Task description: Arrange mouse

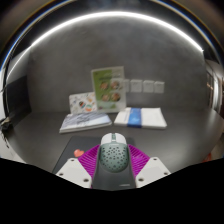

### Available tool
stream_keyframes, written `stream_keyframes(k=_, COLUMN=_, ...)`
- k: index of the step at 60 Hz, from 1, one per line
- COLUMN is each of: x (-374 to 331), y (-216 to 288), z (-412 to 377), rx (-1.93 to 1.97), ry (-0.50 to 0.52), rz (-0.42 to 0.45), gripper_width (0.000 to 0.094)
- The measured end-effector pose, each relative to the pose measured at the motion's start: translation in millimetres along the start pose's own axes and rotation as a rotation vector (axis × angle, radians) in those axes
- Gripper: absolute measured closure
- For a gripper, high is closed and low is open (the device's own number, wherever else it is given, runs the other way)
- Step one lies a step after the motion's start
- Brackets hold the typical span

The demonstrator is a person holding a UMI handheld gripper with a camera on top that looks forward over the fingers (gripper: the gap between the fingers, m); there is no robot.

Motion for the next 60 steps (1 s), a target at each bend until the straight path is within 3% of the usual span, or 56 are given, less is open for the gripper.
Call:
stream_keyframes(k=4, x=20, y=-26, z=-13, rx=0.005, ry=0.024, rz=-0.048, gripper_width=0.0505)
stream_keyframes(k=21, x=65, y=-73, z=-26, rx=-0.029, ry=-0.056, rz=-0.146, gripper_width=0.0494)
stream_keyframes(k=26, x=71, y=-71, z=-28, rx=-0.011, ry=-0.082, rz=-0.095, gripper_width=0.0497)
stream_keyframes(k=34, x=74, y=-72, z=-29, rx=0.008, ry=-0.088, rz=-0.058, gripper_width=0.0404)
stream_keyframes(k=38, x=69, y=-71, z=-31, rx=0.065, ry=-0.081, rz=-0.073, gripper_width=0.0361)
stream_keyframes(k=42, x=60, y=-69, z=-26, rx=0.102, ry=-0.093, rz=-0.101, gripper_width=0.028)
stream_keyframes(k=43, x=57, y=-68, z=-25, rx=0.102, ry=-0.1, rz=-0.109, gripper_width=0.0223)
stream_keyframes(k=48, x=33, y=-65, z=-19, rx=0.066, ry=-0.139, rz=-0.138, gripper_width=0.0154)
stream_keyframes(k=60, x=-39, y=-56, z=-47, rx=-0.019, ry=-0.068, rz=-0.108, gripper_width=0.0142)
Point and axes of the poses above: the point between the fingertips, and its own axes, seen from behind it with the camera up: z to the right, y up, x forward, the way the camera looks, the point moved 9 cm from there along -x, backward, against the way the camera looks, and after that the axes turned 4 degrees about y, right-handed, at the moved point
